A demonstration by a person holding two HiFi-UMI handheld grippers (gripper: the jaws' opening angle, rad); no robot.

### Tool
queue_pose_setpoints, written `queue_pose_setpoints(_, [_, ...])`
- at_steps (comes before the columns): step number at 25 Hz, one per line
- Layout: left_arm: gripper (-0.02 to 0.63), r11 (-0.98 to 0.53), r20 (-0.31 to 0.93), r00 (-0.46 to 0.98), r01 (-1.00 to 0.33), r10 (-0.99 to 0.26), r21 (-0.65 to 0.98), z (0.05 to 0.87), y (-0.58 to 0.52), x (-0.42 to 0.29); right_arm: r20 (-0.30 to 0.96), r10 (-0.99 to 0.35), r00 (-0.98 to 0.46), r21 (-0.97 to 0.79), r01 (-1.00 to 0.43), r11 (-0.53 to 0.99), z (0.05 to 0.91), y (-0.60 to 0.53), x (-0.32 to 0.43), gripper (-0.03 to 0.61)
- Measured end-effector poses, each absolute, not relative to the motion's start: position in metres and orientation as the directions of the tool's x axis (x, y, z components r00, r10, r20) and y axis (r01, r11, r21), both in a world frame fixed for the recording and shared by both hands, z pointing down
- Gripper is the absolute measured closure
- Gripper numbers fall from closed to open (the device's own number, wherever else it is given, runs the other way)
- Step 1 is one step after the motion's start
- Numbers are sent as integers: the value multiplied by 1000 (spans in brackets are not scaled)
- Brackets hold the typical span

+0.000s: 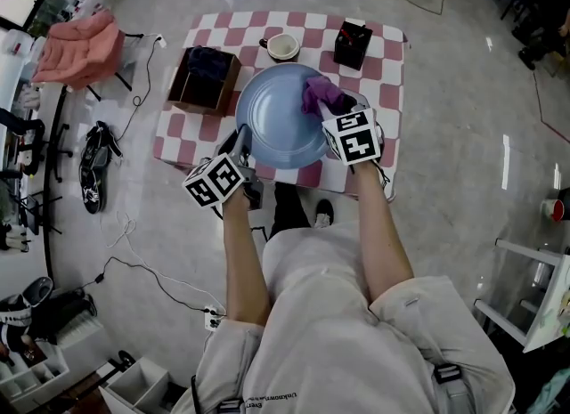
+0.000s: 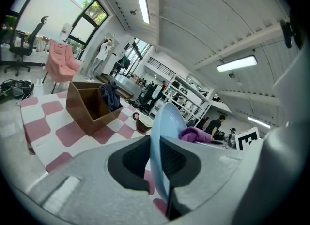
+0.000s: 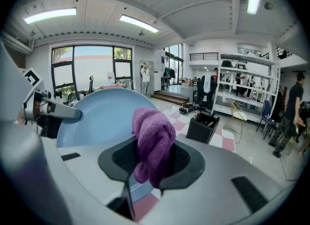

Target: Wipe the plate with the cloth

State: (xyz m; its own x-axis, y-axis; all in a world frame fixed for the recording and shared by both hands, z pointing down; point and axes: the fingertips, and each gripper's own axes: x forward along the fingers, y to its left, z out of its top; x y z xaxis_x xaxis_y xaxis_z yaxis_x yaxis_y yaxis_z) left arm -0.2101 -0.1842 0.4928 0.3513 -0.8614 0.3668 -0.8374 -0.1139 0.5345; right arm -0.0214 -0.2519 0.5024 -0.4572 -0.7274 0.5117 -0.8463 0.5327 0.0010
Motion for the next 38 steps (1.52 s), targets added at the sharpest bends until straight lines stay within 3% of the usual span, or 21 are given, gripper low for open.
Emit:
queue_pose_setpoints(17, [577, -64, 343, 213, -915, -915, 399, 467, -192, -223, 581, -631, -515, -2, -776, 631, 517, -238, -27, 446])
queue_pose_setpoints(38, [577, 41, 337, 175, -836, -925, 548, 483, -179, -240, 624, -466, -627, 50, -564, 825, 519, -203, -65, 446])
